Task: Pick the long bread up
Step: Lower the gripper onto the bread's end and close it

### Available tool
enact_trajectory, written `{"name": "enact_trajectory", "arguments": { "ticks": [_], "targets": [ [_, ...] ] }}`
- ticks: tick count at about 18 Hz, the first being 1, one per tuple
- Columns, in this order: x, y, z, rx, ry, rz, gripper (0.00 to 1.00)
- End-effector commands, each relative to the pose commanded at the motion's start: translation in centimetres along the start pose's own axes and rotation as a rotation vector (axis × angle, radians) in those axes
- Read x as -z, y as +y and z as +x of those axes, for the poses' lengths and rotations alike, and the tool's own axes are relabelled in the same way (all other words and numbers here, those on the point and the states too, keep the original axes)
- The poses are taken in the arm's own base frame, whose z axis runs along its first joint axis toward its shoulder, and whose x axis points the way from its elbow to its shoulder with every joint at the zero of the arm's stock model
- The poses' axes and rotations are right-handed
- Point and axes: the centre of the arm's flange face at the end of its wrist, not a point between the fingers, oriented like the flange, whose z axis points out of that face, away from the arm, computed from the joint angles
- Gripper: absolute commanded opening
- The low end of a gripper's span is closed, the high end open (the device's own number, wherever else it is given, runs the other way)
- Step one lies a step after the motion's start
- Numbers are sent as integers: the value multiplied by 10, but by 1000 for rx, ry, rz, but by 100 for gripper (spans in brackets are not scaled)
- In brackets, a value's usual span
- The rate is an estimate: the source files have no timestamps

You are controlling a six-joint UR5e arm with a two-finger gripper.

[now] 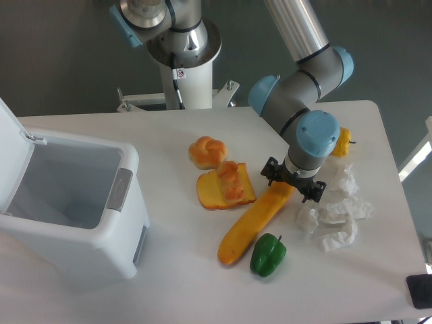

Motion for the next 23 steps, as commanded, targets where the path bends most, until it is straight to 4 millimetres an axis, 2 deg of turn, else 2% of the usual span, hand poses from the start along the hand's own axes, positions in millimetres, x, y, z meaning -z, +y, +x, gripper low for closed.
{"name": "enact_trajectory", "arguments": {
  "ticks": [6,12,13,16,17,23],
  "targets": [
    [-11,1,9,-4,24,-11,100],
    [-6,2,5,9,-1,-40,100],
    [-4,2,4,9,-6,-39,95],
    [2,1,0,2,-23,-41,54],
    [3,1,-1,5,-24,-40,47],
    [2,-3,0,3,-26,-40,34]
  ]
}}
